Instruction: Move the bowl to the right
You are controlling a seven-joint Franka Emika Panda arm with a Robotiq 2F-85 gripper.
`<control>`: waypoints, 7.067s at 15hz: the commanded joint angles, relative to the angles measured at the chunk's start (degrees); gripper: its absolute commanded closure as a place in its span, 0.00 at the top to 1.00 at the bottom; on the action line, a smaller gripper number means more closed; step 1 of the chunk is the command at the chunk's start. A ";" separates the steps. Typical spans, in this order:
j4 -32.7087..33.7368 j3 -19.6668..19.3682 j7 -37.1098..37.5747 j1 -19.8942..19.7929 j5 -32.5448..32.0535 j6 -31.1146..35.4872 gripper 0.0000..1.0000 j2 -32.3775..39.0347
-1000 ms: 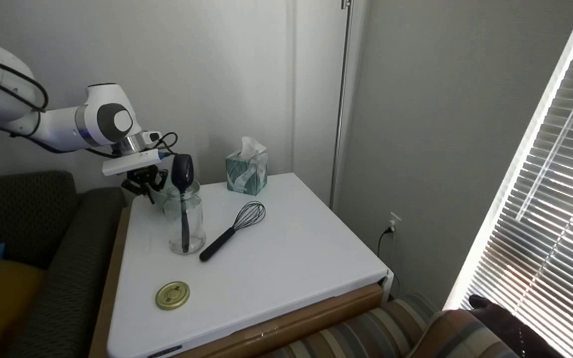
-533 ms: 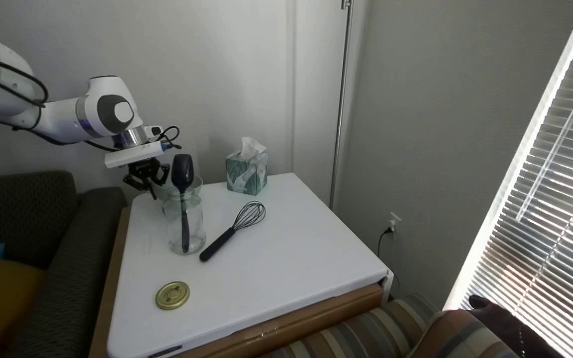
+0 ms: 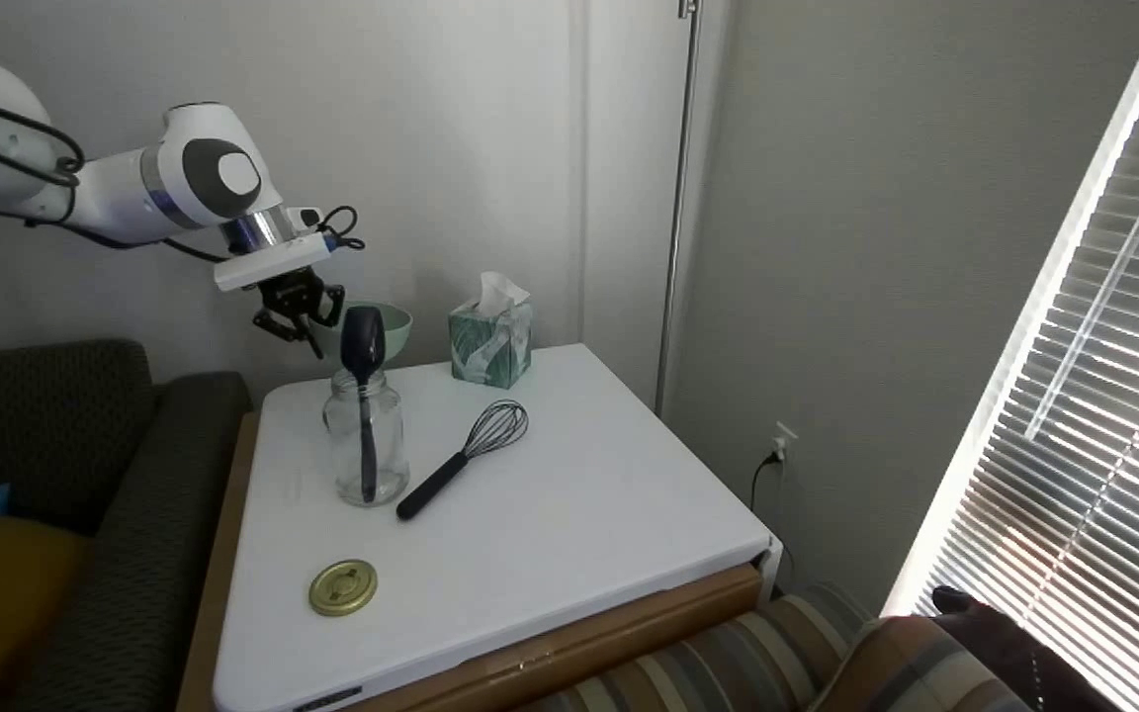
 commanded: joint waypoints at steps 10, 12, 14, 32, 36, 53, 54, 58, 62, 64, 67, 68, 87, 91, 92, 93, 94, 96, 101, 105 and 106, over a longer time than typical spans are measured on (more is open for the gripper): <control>4.10 -2.77 -7.45 0.76 -0.32 -7.68 0.03 -5.64; 4.12 -2.38 -8.69 0.19 0.25 -8.52 0.03 -6.90; 4.19 -1.61 -10.44 -0.54 1.15 -9.47 0.03 -8.04; 11.21 -9.14 1.05 -9.71 -0.96 -26.20 0.03 -8.32; 9.53 -9.36 5.68 -14.08 0.13 -28.89 0.03 -9.25; 7.21 -7.84 15.73 -21.14 3.32 -27.75 0.03 -2.87; 6.91 -7.61 16.20 -21.64 3.70 -26.50 0.03 -2.21; 7.45 -7.47 21.06 -24.24 4.93 -19.59 0.03 1.81; 6.97 -7.72 23.88 -26.34 4.88 -14.32 0.03 4.14; 7.05 -7.72 25.46 -27.22 4.87 -11.75 0.03 5.29; 4.33 -8.14 29.09 -27.90 4.32 -7.04 0.03 5.62; 3.28 -8.42 30.20 -27.99 3.99 -5.83 0.03 5.68; -1.83 -9.96 35.10 -27.14 2.92 -3.76 0.80 5.85; 3.68 -9.44 33.07 -27.18 4.13 -9.98 1.00 5.51; 5.53 -9.50 32.78 -27.19 4.25 -11.84 1.00 5.43; 8.22 -9.61 31.98 -27.23 4.30 -14.40 1.00 5.38; 9.87 -9.56 31.30 -27.28 4.38 -16.79 1.00 4.93; 7.02 -8.79 30.62 -27.09 4.12 -18.87 1.00 0.76; 6.40 -8.14 26.86 -26.65 5.49 -31.56 1.00 -6.24; 6.08 -7.42 25.34 -26.30 6.65 -43.87 1.00 -11.12; 8.54 -8.23 26.65 -26.15 5.43 -40.02 1.00 -8.07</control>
